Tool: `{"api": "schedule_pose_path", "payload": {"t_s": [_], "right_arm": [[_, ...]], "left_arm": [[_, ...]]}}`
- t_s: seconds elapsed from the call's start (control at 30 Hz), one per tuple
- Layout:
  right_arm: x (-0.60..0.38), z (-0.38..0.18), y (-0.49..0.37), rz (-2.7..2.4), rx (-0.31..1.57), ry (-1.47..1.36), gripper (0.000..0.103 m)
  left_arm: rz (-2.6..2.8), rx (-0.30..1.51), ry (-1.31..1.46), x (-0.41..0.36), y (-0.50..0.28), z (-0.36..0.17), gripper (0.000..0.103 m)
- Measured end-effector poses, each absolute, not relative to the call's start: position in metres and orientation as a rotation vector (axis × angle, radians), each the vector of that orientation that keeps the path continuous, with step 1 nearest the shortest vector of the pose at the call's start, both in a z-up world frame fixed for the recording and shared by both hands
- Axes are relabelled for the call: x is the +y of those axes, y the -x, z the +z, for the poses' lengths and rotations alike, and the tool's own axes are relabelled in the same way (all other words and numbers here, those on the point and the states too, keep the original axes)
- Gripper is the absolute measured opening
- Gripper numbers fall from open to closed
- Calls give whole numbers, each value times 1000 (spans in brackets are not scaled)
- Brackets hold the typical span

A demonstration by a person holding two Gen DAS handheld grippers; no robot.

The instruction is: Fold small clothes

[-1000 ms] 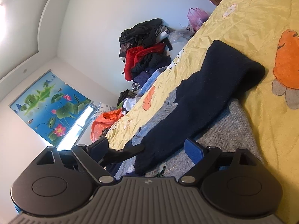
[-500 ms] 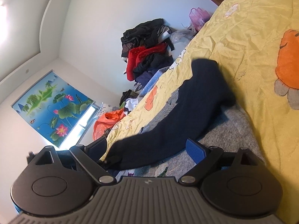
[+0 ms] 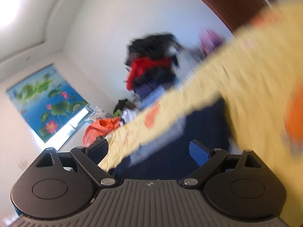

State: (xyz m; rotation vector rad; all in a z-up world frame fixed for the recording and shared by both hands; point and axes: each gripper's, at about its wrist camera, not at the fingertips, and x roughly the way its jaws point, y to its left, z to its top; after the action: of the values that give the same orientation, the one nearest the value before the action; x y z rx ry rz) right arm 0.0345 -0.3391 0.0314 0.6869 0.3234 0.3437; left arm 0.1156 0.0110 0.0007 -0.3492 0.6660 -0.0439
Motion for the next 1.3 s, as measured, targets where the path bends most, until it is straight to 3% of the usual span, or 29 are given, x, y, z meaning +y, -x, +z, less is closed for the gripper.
{"api": "schedule_pose_path", "payload": {"t_s": [0.1,0.2,0.27,0.5,0.63,0.67,0.73,0.8,0.83,1.1,1.27,1.3], "right_arm": [[-316,53,-85,285,387,-437,100],[-303,33,-146,172,580,-298,91],[-303,11,-168,119,681,-258,91],[-281,5,-168,114,664,-126,103],[-267,2,-169,88,688,-37,103],[-269,3,-168,91,686,-45,103],[-272,4,-167,96,683,-55,103],[-273,4,-167,97,683,-54,103],[-274,5,-167,97,682,-57,103],[-277,5,-166,104,673,-79,103],[-277,5,-166,106,672,-83,103],[-277,5,-166,106,672,-83,103]], "left_arm": [[-56,668,377,15,-117,-1,8],[-63,669,408,19,-117,-2,9],[-72,670,434,23,-116,-4,9],[-105,672,519,34,-117,-7,9],[-142,710,560,57,-111,1,13],[-122,698,561,68,-106,5,18],[-44,646,573,100,-94,16,37],[65,571,650,146,-85,23,81],[133,529,705,172,-82,26,83],[401,431,1175,348,-84,-7,81],[363,425,1117,365,-105,-5,81],[371,435,1086,365,-110,-5,72]]}}
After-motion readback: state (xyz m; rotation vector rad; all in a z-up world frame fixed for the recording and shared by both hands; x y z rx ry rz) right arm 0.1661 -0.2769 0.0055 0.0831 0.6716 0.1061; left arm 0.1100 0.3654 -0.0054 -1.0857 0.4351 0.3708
